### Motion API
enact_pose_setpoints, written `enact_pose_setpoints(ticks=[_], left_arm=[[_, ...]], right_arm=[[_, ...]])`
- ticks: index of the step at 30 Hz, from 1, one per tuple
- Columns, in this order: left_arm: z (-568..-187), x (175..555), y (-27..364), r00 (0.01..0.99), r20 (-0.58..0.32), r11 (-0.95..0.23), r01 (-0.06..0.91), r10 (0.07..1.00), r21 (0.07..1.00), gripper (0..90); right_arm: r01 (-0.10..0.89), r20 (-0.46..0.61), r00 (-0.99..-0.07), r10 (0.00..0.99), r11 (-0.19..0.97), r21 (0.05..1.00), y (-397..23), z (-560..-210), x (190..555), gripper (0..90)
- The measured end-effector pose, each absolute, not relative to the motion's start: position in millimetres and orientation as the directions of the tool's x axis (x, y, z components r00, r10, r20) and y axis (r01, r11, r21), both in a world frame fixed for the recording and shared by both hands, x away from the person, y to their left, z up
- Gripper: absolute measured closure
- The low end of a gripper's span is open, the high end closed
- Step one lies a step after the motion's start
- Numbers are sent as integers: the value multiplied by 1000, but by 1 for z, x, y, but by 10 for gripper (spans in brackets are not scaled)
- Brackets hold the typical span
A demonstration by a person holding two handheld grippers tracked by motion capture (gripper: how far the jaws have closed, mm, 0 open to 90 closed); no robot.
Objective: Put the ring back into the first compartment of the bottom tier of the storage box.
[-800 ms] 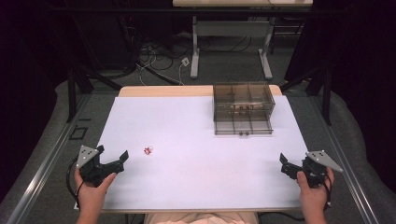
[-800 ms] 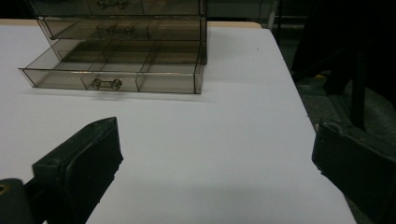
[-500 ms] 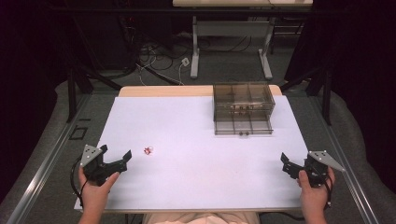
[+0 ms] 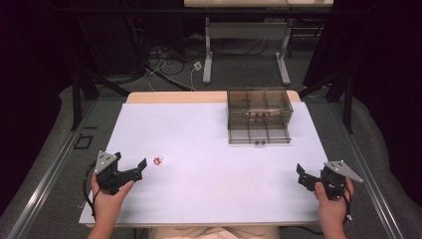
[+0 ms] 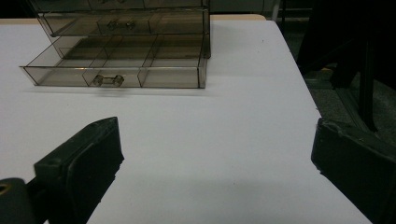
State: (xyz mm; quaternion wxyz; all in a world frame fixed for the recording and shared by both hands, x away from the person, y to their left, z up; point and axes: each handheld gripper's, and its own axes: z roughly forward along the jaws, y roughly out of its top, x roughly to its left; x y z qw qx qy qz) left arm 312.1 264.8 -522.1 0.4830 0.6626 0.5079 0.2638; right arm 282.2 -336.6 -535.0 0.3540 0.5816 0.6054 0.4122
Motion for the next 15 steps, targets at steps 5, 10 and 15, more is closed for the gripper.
enact_pose_setpoints(ticks=[5, 10, 15], left_arm=[[-523, 318, 261, 348, -152, -12, 428, 925, 904, 12], [-522, 325, 257, 351, -161, -10, 440, 922, 898, 24], [-520, 334, 254, 359, -155, -23, 446, 920, 895, 33]], right_arm=[[415, 48, -70, 996, -15, 910, -335, -536, 281, 16], [421, 46, -61, 997, -16, 907, -337, -537, 280, 16], [448, 58, -57, 997, -26, 894, -338, -537, 278, 16]])
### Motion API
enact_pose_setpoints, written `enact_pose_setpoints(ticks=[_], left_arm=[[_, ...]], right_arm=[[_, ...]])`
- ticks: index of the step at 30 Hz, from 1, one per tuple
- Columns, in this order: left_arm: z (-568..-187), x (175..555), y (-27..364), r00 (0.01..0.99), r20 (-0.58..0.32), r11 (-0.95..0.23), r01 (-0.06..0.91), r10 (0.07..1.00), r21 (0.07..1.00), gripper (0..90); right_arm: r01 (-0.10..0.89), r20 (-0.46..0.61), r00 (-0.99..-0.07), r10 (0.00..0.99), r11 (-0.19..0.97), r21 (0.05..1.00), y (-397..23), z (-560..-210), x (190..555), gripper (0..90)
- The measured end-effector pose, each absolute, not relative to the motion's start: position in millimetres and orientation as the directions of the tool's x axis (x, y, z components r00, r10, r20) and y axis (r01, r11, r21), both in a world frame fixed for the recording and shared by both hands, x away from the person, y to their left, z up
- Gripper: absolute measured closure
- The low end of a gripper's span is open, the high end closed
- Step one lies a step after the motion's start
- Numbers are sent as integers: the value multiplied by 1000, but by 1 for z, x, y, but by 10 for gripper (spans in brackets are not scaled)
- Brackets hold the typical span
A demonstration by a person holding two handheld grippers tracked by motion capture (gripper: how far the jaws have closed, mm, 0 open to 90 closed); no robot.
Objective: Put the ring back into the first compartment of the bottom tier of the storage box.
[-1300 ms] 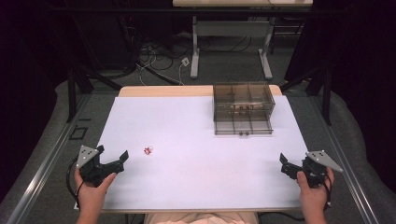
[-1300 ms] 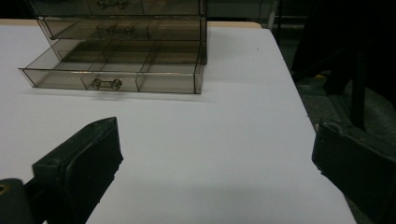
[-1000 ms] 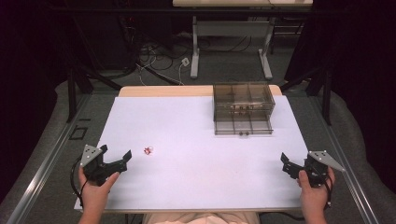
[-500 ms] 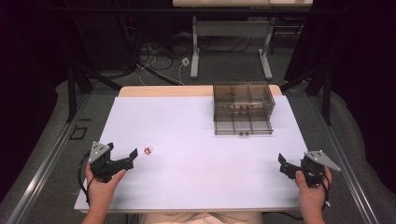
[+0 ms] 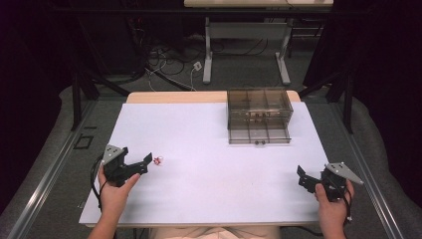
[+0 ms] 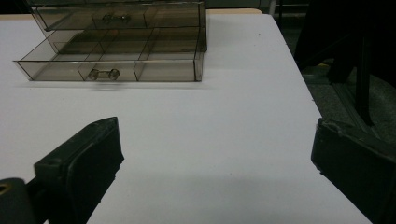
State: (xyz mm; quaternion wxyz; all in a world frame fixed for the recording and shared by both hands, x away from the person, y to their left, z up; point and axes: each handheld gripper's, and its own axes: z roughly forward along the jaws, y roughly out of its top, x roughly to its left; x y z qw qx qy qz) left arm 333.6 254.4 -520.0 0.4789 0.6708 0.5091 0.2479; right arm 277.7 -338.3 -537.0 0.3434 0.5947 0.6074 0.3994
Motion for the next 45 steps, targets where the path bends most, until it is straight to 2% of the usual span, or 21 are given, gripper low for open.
enact_pose_setpoints(ticks=[1, 4, 6, 19, 21, 22, 23, 25, 30, 35, 39, 45], left_arm=[[-520, 335, 254, 354, -162, -14, 447, 921, 895, 33], [-519, 341, 253, 352, -157, -19, 449, 923, 893, 33], [-518, 344, 253, 353, -152, -25, 451, 923, 892, 40], [-518, 353, 251, 349, -139, -45, 469, 927, 882, 64], [-518, 354, 251, 353, -143, -48, 482, 925, 875, 65], [-518, 355, 250, 353, -146, -47, 485, 924, 873, 73], [-519, 356, 250, 351, -150, -43, 487, 924, 873, 87], [-519, 358, 249, 350, -156, -40, 494, 924, 869, 108], [-522, 365, 247, 350, -172, -36, 514, 921, 857, 156], [-528, 371, 241, 348, -176, -43, 539, 921, 841, 172], [-531, 372, 237, 355, -171, -55, 547, 919, 835, 230], [-534, 372, 233, 356, -157, -78, 563, 921, 822, 271]], right_arm=[[422, 54, -56, 997, -26, 906, -339, -539, 280, 16], [454, 55, -56, 997, -24, 890, -340, -538, 279, 16], [425, 61, -52, 997, -33, 905, -339, -541, 281, 16], [447, 65, -64, 996, -30, 894, -336, -541, 281, 16], [420, 61, -52, 997, -33, 907, -334, -543, 283, 16], [451, 64, -59, 996, -31, 892, -334, -541, 281, 16], [419, 66, -54, 996, -38, 907, -332, -543, 283, 16], [467, 56, -72, 996, -15, 884, -333, -540, 280, 16], [421, 56, -58, 997, -26, 907, -331, -543, 281, 16], [441, 57, -68, 996, -21, 897, -334, -542, 278, 16], [448, 56, -73, 996, -18, 894, -334, -543, 279, 17], [458, 60, -85, 995, -14, 889, -333, -543, 278, 21]])
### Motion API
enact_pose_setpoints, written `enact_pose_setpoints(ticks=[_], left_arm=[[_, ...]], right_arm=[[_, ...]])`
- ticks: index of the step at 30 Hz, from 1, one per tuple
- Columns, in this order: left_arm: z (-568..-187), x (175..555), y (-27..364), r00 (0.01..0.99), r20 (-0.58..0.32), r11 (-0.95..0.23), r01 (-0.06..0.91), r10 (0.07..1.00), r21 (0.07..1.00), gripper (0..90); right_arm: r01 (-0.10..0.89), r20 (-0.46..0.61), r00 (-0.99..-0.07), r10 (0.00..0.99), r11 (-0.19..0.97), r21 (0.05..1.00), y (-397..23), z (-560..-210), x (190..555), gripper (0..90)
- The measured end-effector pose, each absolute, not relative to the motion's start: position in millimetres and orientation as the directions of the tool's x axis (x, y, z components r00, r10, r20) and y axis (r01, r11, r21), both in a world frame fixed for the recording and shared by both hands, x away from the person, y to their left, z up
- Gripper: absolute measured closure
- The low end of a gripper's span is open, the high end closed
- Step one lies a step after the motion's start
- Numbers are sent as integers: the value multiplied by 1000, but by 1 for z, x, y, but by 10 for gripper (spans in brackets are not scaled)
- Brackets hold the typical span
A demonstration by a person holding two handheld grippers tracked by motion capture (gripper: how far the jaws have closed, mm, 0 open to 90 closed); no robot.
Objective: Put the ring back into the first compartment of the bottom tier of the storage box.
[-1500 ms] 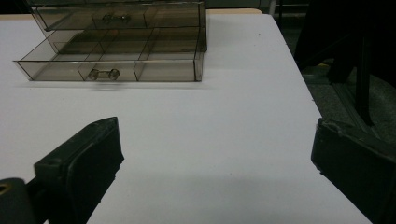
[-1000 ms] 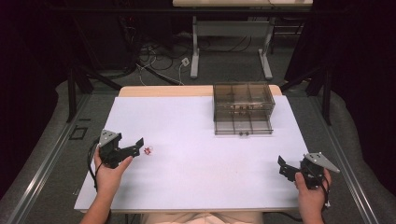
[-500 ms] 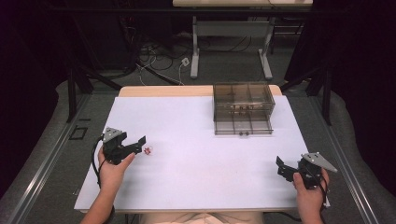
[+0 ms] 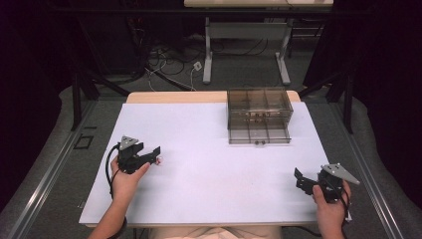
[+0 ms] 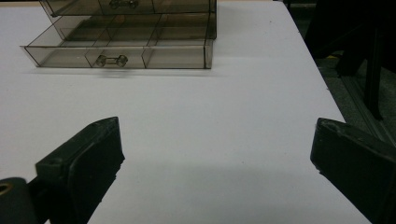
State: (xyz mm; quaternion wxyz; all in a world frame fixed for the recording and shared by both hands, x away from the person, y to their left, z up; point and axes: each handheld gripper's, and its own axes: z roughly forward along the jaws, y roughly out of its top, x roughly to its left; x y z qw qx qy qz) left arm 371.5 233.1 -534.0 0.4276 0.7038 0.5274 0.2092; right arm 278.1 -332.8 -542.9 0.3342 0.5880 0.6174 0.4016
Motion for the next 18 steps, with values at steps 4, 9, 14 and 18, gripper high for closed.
enact_pose_setpoints(ticks=[4, 9, 14, 18], left_arm=[[-536, 371, 233, 366, -170, -79, 574, 915, 815, 291], [-539, 371, 232, 366, -183, -79, 595, 913, 800, 291], [-541, 371, 231, 355, -210, -62, 622, 911, 780, 300], [-542, 370, 229, 346, -239, -49, 651, 907, 757, 331]], right_arm=[[457, 57, -91, 994, -9, 889, -333, -543, 278, 23], [460, 56, -88, 995, -10, 888, -332, -544, 278, 27], [460, 58, -90, 994, -10, 888, -331, -545, 279, 29], [467, 51, -96, 994, -1, 884, -332, -545, 279, 30]])
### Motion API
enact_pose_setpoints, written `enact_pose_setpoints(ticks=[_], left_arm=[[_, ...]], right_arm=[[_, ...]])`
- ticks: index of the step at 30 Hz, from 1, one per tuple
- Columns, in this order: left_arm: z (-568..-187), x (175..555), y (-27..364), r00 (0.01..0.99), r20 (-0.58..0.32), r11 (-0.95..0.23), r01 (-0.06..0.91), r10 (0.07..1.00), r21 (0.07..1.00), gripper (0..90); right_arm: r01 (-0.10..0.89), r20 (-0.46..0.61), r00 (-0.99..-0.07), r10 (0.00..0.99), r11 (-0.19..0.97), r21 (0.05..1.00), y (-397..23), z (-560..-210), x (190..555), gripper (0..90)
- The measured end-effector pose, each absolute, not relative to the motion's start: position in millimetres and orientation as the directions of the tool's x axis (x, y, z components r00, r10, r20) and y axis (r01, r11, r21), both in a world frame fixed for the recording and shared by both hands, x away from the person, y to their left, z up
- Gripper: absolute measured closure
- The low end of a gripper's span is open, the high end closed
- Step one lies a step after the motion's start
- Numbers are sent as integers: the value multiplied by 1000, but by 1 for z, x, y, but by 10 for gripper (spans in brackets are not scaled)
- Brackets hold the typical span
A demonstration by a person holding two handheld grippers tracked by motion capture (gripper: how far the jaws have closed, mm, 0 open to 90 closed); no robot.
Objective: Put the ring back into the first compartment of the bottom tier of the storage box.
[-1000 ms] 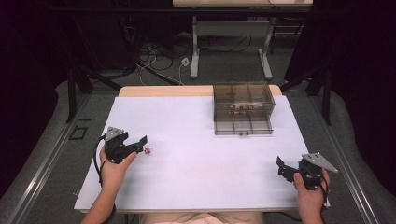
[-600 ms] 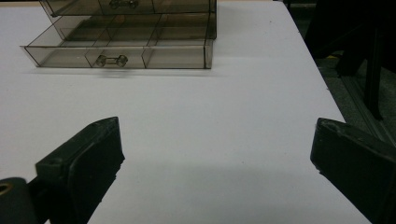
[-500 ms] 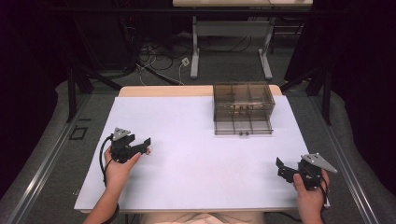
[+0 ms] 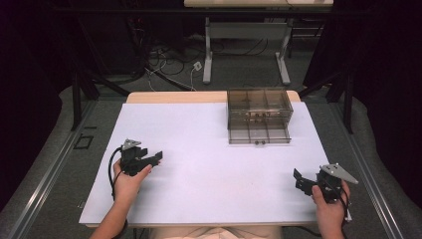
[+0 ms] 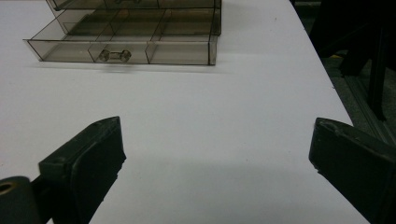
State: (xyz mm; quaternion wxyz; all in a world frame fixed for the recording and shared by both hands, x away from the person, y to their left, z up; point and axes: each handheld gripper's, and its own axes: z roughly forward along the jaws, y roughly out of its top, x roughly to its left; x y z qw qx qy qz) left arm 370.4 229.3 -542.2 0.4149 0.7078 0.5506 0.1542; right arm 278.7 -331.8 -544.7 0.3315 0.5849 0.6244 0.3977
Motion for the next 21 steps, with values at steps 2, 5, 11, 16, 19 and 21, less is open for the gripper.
enact_pose_setpoints(ticks=[2, 5, 11, 16, 19, 21], left_arm=[[-543, 371, 229, 347, -248, -52, 667, 905, 743, 344], [-544, 371, 228, 338, -261, -48, 687, 904, 725, 361], [-544, 373, 229, 317, -295, -35, 733, 901, 680, 388], [-546, 375, 229, 300, -313, -28, 761, 901, 648, 422], [-549, 377, 228, 288, -324, -19, 773, 901, 634, 453], [-550, 377, 228, 289, -330, -22, 781, 899, 624, 465]], right_arm=[[473, 52, -98, 994, 1, 881, -332, -545, 279, 31], [471, 55, -102, 993, -1, 882, -332, -545, 279, 34], [474, 53, -110, 993, 5, 881, -331, -546, 280, 36], [478, 56, -108, 993, 3, 878, -331, -547, 280, 36], [488, 52, -108, 993, 7, 873, -331, -547, 280, 36], [492, 57, -102, 993, 1, 870, -330, -547, 280, 37]])
